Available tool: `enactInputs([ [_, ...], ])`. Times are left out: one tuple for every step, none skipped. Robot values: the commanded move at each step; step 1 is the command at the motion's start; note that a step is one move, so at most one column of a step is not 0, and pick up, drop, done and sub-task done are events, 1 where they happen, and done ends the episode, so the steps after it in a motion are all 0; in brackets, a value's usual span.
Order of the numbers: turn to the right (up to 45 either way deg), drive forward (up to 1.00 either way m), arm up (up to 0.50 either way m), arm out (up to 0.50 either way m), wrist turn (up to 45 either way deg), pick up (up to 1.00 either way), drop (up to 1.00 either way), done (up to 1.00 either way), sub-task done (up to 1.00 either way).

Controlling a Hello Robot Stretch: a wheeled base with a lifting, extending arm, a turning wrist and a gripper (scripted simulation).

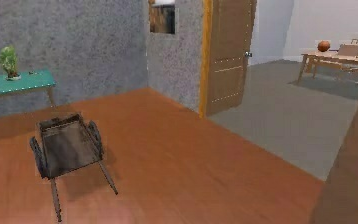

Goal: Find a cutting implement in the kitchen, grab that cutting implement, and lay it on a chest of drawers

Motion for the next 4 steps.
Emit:
enactInputs([
  [0.0,0.5,0.0,0.0,0.0,0.0,0.0,0.0,0.0],
  [33.0,0.0,0.0,0.0,0.0,0.0,0.0,0.0,0.0],
  [0.0,1.0,0.0,0.0,0.0,0.0,0.0,0.0,0.0],
  [0.0,1.0,0.0,0.0,0.0,0.0,0.0,0.0,0.0],
])
